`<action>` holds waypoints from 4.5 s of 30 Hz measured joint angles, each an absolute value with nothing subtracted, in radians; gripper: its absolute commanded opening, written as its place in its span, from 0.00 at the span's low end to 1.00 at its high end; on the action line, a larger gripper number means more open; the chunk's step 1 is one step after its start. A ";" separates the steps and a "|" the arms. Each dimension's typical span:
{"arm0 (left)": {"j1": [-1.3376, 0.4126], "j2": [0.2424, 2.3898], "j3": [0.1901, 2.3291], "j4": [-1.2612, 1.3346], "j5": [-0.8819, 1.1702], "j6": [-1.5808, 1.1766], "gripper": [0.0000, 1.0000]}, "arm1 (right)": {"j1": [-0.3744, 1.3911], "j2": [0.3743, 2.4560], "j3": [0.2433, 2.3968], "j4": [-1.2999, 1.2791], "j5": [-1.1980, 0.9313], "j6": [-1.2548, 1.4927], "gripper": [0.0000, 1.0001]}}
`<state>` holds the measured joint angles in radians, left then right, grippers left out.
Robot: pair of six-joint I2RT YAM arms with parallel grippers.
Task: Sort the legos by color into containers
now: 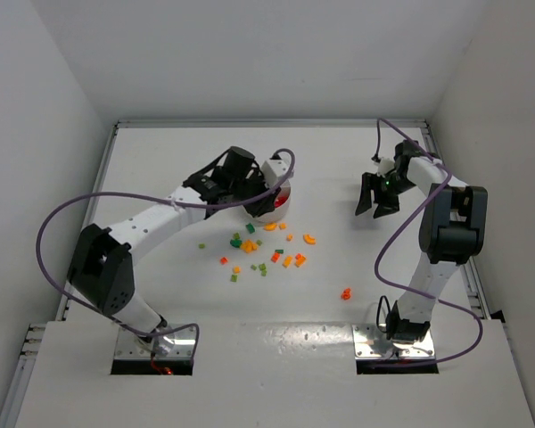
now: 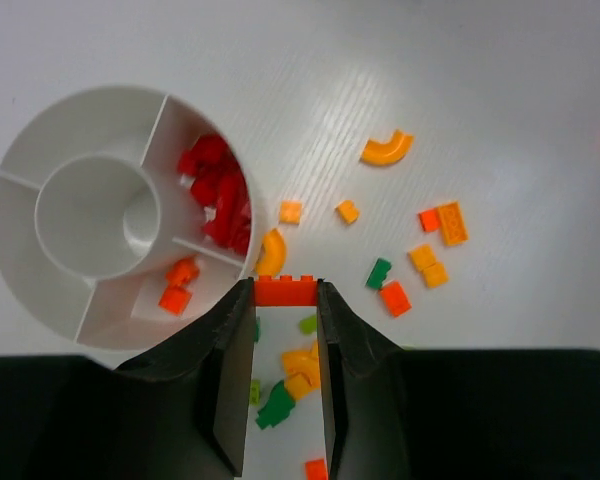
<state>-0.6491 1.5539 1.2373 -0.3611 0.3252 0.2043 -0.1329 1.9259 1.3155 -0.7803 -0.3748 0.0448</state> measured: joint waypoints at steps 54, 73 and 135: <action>-0.466 1.737 1.386 -0.465 0.318 0.113 0.77 | -0.133 1.932 1.325 -0.780 -0.374 0.045 0.63; -0.994 1.705 1.320 -0.349 0.135 -0.006 0.99 | -0.138 1.927 1.324 -0.751 -0.186 0.108 0.74; -1.001 2.091 1.441 -0.238 -0.412 0.056 0.99 | -0.217 1.822 1.294 -0.708 -0.117 0.175 0.80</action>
<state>-1.0012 2.0911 1.4410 -0.2379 -0.4118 0.0563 -0.2169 1.8225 1.2938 -0.7082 -0.1169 0.1749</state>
